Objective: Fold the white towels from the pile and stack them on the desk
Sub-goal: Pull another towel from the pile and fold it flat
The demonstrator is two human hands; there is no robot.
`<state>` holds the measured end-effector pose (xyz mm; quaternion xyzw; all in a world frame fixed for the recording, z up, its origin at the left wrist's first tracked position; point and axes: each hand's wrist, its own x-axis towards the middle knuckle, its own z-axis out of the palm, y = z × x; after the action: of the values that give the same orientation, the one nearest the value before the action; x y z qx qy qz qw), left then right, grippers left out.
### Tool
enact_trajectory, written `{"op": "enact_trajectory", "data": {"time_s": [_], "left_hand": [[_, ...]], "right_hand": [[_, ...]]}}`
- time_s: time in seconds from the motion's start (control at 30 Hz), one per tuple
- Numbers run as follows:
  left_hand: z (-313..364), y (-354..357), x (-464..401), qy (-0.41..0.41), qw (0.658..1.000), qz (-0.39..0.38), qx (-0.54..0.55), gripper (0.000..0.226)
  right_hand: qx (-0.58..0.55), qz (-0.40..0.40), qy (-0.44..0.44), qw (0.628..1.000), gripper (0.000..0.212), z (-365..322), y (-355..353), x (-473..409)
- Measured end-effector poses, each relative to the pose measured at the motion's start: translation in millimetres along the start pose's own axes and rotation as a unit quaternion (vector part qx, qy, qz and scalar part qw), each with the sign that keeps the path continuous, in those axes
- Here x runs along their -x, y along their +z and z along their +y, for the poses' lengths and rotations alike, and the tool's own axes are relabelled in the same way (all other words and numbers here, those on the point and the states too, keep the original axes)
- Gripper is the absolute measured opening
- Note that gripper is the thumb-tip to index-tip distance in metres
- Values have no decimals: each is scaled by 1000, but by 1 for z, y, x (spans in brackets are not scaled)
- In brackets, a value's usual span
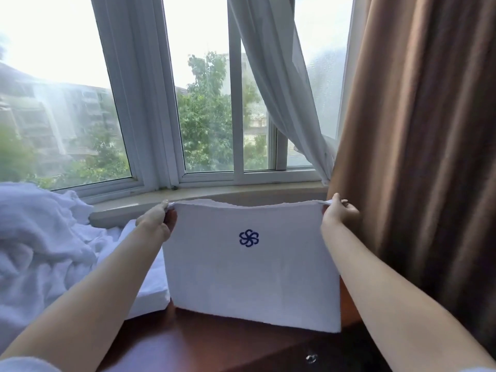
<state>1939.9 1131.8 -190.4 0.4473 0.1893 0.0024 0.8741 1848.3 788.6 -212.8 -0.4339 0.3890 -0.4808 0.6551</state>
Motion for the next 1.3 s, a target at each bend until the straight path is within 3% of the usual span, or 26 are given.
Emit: {"op": "enact_trajectory", "data": {"time_s": [0.27,0.4,0.57,0.73,0.9,1.03,1.17,1.3], "left_hand": [[1,13,-30,24,997,43,-52,30],[23,36,-29,68,997,4,-22,31],[20,35,-10,160,987,21,-22,30],[-36,-31,-14,54,989,80,-114,25],[-120,-103,-3,-44,969,137,-199,23],[-142,-113,-2,-76,968,157,-181,19],[-136,-91,-19,-124,980,92,-122,22],[-128,-56,-47,-69,990,103,-70,18]], "right_hand": [[92,-30,-70,993,37,8,35,-28],[47,-32,-119,991,34,-24,62,-39],[-11,-12,-149,989,26,-38,56,-37],[47,42,-110,992,28,24,-3,-25],[183,91,15,979,30,102,-70,-12],[231,96,47,967,26,119,-77,-8],[235,66,39,969,14,122,-54,-18],[212,54,8,976,14,129,-23,-36]]}}
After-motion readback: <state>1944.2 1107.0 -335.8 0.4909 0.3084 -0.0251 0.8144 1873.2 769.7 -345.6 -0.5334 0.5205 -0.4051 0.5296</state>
